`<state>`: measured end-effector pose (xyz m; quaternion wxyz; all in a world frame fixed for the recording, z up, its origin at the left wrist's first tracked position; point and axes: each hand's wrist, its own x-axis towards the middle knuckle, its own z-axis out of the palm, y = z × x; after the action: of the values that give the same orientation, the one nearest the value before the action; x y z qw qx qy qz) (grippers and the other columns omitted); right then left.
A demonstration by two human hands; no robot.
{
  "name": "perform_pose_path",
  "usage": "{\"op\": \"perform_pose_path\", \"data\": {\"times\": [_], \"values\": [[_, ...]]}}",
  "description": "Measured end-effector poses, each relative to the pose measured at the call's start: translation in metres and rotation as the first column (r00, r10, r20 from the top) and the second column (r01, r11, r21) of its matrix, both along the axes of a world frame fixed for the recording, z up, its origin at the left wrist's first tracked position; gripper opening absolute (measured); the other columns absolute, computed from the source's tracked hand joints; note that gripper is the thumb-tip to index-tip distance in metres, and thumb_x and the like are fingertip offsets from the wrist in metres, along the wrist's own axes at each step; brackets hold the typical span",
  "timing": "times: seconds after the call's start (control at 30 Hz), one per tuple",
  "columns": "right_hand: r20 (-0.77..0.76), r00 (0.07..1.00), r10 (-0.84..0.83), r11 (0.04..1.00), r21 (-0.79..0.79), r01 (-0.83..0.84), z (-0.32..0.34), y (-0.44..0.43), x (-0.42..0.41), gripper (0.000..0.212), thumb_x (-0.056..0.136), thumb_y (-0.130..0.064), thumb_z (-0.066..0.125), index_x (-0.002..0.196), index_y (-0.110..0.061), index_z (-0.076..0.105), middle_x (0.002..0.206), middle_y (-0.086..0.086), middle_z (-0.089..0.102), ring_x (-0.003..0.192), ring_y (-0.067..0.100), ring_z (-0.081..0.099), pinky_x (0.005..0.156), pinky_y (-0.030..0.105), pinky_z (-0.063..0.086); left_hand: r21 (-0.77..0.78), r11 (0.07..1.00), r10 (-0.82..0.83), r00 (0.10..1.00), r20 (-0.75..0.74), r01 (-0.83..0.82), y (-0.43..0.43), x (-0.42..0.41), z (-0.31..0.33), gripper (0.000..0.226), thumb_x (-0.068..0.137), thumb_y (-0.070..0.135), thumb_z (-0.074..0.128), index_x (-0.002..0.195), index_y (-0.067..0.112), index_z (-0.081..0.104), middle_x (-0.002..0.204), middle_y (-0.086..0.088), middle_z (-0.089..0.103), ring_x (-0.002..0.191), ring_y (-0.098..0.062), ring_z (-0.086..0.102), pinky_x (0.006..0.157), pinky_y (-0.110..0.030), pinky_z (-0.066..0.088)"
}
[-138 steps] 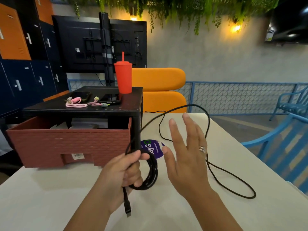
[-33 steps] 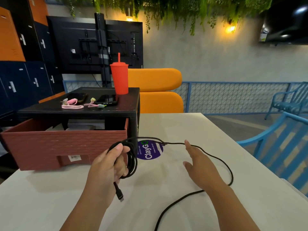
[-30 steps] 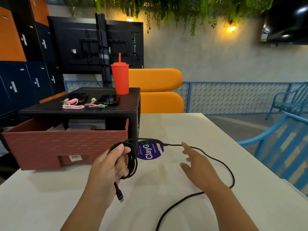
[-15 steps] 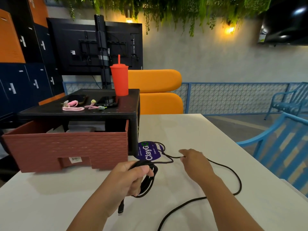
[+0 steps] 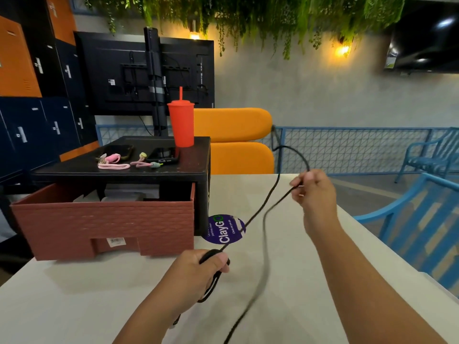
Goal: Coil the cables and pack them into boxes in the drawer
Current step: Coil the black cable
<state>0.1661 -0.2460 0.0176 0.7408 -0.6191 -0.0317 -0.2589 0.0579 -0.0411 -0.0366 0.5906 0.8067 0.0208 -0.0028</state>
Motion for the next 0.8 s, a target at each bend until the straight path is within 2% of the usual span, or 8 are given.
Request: {"op": "perform_pose_path", "data": {"times": [0.1, 0.2, 0.3, 0.43, 0.57, 0.67, 0.73, 0.8], "values": [[0.080, 0.996, 0.041, 0.939, 0.337, -0.066, 0.004, -0.017, -0.003, 0.032, 0.102, -0.019, 0.029, 0.076, -0.017, 0.047, 0.071, 0.001, 0.057, 0.053, 0.007, 0.048, 0.055, 0.016, 0.045, -0.033, 0.968, 0.251, 0.968, 0.015, -0.250, 0.006, 0.008, -0.002, 0.029, 0.090, 0.027, 0.057, 0.069, 0.011, 0.068, 0.033, 0.009, 0.038, 0.044, -0.013, 0.034, 0.048, -0.027, 0.025], [0.048, 0.999, -0.007, 0.879, 0.477, -0.017, -0.009, -0.035, -0.002, 0.030, 0.101, -0.019, 0.030, 0.077, -0.017, 0.048, 0.075, 0.001, 0.057, 0.057, 0.008, 0.048, 0.060, 0.018, 0.045, -0.141, 0.856, 0.510, 0.856, 0.084, -0.497, 0.020, 0.010, 0.003, 0.026, 0.092, 0.030, 0.055, 0.078, 0.012, 0.068, 0.054, 0.001, 0.051, 0.054, -0.018, 0.043, 0.050, -0.027, 0.029], [-0.147, 0.985, -0.094, 0.888, 0.434, 0.150, -0.028, -0.048, -0.001, 0.028, 0.099, -0.015, 0.032, 0.077, -0.017, 0.048, 0.075, 0.001, 0.056, 0.059, 0.010, 0.047, 0.062, 0.020, 0.043, -0.257, 0.772, 0.628, 0.762, 0.159, -0.582, 0.033, 0.005, 0.010, 0.026, 0.093, 0.034, 0.050, 0.086, 0.015, 0.067, 0.063, -0.004, 0.049, 0.058, -0.021, 0.044, 0.053, -0.030, 0.036], [-0.395, 0.902, -0.174, 0.902, 0.304, 0.307, -0.049, -0.052, 0.009, 0.027, 0.096, -0.009, 0.034, 0.075, -0.014, 0.051, 0.075, 0.006, 0.054, 0.061, 0.012, 0.049, 0.059, 0.019, 0.045, -0.332, 0.759, 0.639, 0.741, 0.208, -0.561, 0.028, 0.003, 0.013, 0.025, 0.093, 0.036, 0.051, 0.087, 0.019, 0.068, 0.065, 0.000, 0.049, 0.067, -0.022, 0.047, 0.066, -0.037, 0.041], [-0.416, 0.878, -0.239, 0.961, 0.030, 0.276, -0.052, -0.048, 0.023, 0.023, 0.096, -0.005, 0.037, 0.113, -0.001, 0.053, 0.093, 0.011, 0.054, 0.079, 0.022, 0.054, 0.079, 0.031, 0.049, -0.353, 0.783, 0.600, 0.772, 0.211, -0.512, 0.021, 0.002, 0.012, 0.023, 0.092, 0.033, 0.052, 0.080, 0.021, 0.067, 0.060, 0.000, 0.045, 0.061, -0.018, 0.044, 0.062, -0.032, 0.038], [-0.298, 0.858, -0.418, 0.890, -0.325, 0.321, -0.038, -0.048, 0.032, 0.014, 0.093, -0.013, 0.044, 0.102, -0.014, 0.055, 0.097, 0.013, 0.062, 0.080, 0.027, 0.057, 0.075, 0.038, 0.050, -0.370, 0.794, 0.574, 0.795, 0.197, -0.482, 0.019, 0.003, 0.011, 0.023, 0.092, 0.031, 0.054, 0.078, 0.020, 0.068, 0.054, 0.004, 0.039, 0.056, -0.016, 0.038, 0.063, -0.031, 0.038], [-0.143, 0.841, -0.521, 0.676, -0.671, 0.305, -0.020, -0.043, 0.033, 0.019, 0.091, -0.006, 0.043, 0.101, -0.014, 0.058, 0.087, 0.010, 0.059, 0.075, 0.028, 0.052, 0.062, 0.033, 0.041, -0.352, 0.813, 0.551, 0.808, 0.208, -0.463, 0.017, 0.002, 0.011, 0.023, 0.092, 0.030, 0.054, 0.077, 0.019, 0.068, 0.051, 0.005, 0.038, 0.053, -0.015, 0.036, 0.059, -0.031, 0.036], [0.058, 0.846, -0.530, 0.390, -0.869, 0.304, -0.001, -0.035, 0.031, 0.032, 0.087, 0.004, 0.041, 0.108, -0.011, 0.060, 0.089, 0.011, 0.055, 0.078, 0.028, 0.051, 0.063, 0.030, 0.036, -0.343, 0.827, 0.532, 0.816, 0.225, -0.445, 0.013, 0.001, 0.011, 0.023, 0.092, 0.029, 0.054, 0.078, 0.018, 0.068, 0.046, 0.009, 0.037, 0.050, -0.014, 0.036, 0.057, -0.030, 0.036]]}}
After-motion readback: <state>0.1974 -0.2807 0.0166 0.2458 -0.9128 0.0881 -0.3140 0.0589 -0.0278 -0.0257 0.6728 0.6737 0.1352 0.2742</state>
